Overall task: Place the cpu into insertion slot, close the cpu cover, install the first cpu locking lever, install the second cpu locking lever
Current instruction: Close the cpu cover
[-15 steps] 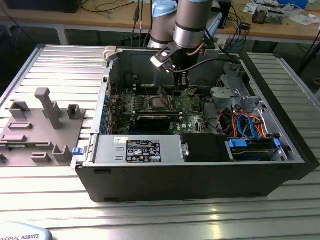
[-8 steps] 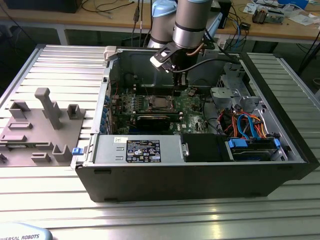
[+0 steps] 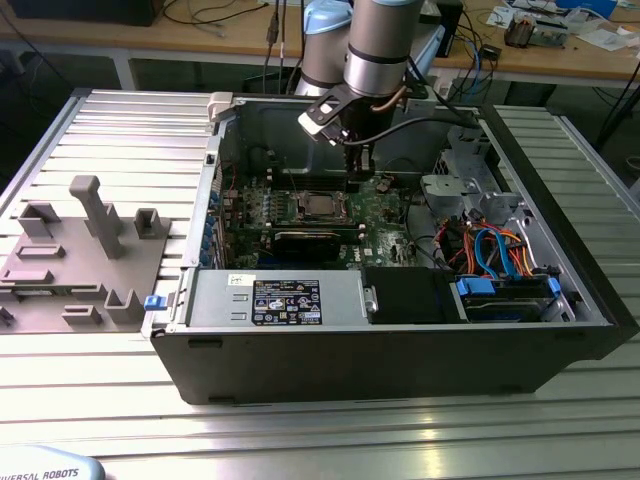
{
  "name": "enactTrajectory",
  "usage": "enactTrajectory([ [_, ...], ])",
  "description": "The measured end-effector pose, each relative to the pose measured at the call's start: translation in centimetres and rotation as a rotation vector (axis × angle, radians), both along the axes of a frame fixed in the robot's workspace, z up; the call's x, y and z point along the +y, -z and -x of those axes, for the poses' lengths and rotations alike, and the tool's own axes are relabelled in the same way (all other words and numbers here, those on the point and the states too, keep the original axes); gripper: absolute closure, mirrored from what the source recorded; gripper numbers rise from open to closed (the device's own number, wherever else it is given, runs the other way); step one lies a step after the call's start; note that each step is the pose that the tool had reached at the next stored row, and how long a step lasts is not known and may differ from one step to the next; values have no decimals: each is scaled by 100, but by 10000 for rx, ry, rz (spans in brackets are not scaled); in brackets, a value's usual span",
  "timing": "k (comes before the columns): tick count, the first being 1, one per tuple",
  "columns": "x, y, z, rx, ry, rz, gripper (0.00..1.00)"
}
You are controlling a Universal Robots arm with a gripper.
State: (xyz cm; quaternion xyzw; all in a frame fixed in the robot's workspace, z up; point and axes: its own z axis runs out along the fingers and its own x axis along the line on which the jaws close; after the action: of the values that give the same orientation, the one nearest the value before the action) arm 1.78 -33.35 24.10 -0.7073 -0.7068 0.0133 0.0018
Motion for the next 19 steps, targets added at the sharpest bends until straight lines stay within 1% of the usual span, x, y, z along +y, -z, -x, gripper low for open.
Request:
enactTrajectory([
  [19, 0, 5, 44, 0, 0, 0, 89],
])
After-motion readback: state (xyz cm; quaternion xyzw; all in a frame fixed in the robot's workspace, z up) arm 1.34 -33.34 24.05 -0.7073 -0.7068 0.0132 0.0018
